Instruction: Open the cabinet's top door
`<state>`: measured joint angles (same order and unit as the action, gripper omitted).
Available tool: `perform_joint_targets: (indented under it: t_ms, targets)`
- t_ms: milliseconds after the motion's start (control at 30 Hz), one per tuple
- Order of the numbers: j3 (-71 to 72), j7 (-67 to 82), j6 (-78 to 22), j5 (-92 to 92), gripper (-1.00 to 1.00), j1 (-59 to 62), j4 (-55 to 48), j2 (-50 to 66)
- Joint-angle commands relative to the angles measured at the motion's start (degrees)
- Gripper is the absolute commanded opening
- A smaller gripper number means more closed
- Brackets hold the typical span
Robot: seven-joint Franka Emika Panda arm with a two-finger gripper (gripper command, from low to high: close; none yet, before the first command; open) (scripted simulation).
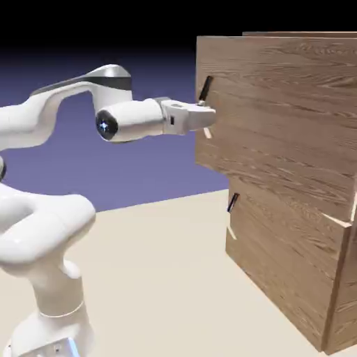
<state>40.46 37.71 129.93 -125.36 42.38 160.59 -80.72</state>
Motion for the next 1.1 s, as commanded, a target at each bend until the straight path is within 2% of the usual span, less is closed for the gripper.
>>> perform_joint_targets:
  t_ms: [0, 267, 567, 833, 1067]
  targets:
    - [-2.07, 0.27, -1.55, 1.68, -1.0, -0.93, 1.29, -0.5]
    - [-18.69, 2.15, -13.35, 15.95, -1.0, -4.36, 7.99, -3.27]
    - [-37.38, 5.03, -25.73, 32.86, -1.0, -3.64, 9.52, -1.6]
    - [-53.99, 9.18, -37.21, 48.34, -1.0, -3.51, 5.87, 5.78]
    - [-68.53, 13.95, -48.42, 61.52, -1.0, -7.57, -2.37, 16.83]
